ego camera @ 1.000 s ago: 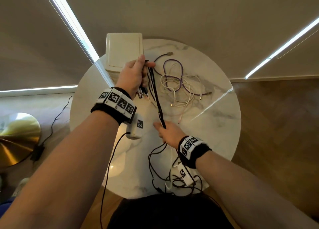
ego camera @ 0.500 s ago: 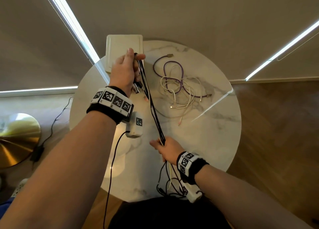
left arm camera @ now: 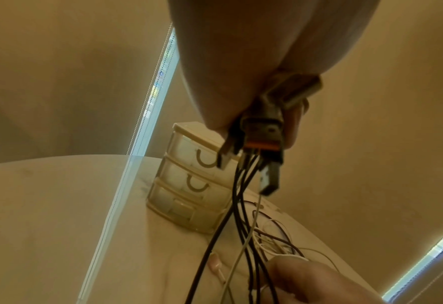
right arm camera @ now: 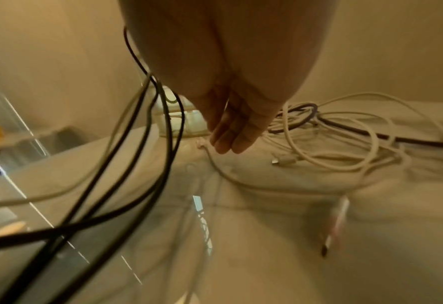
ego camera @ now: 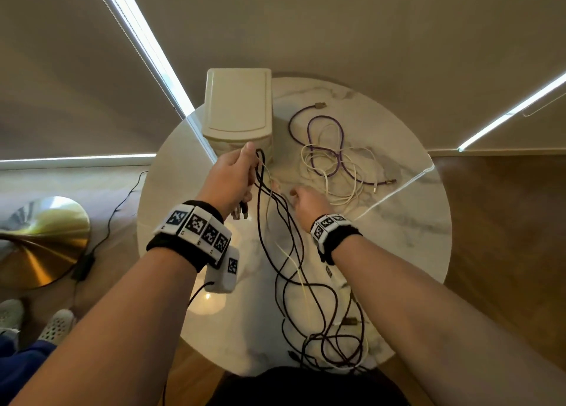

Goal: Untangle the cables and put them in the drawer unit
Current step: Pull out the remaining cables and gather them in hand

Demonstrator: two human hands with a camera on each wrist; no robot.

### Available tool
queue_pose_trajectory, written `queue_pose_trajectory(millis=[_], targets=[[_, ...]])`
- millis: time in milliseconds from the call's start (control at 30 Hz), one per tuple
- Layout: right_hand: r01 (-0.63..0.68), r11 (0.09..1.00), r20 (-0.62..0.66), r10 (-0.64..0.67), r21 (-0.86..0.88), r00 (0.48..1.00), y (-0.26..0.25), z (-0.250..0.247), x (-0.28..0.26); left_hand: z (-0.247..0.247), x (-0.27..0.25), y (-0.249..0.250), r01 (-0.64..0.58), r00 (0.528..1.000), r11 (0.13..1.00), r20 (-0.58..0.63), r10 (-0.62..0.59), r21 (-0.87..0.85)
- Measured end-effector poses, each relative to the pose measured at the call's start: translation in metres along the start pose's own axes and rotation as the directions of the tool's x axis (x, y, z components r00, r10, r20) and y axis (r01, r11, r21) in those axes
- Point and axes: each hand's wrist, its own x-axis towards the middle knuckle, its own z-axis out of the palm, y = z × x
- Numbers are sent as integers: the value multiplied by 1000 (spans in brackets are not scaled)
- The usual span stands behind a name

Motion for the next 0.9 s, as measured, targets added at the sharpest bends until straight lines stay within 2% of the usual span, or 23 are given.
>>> queue_pose_trajectory(millis=[100,167,300,367,433,533,600,767,833,900], targets=[[27,979,60,-15,-203,998,8,12,13,-4,-6,2,117,984,978,152,-91,-170],[9,980,85,9,-201,996,15,17,10,-5,-6,3,175,966,962,224,-127,-211],[-51,986,99,67,-156,993,23,14,-2,-7,3,-12,145,973,977,204,-111,-157],[-57,998,17,57,-11,998,24,-2,-11,-9,10,-22,123,976,984,194,-97,-127],[-17,986,-134,40,167,990,22,-27,-22,-9,14,-28,92,976,992,207,-72,-88],[141,953,-334,-45,269,941,9,-75,-42,-7,16,-28,30,978,999,209,-22,-34],[240,926,-376,-120,292,919,-4,-107,-56,-2,16,-24,4,982,999,187,2,-33],[380,863,-312,-279,334,908,-33,-171,-90,10,13,-6,25,986,974,166,13,-225],[411,866,-240,-351,285,905,-39,-181,-92,16,9,5,61,969,946,248,21,-318],[442,880,-191,-410,176,892,-42,-179,-87,24,2,15,90,936,938,351,36,-334]])
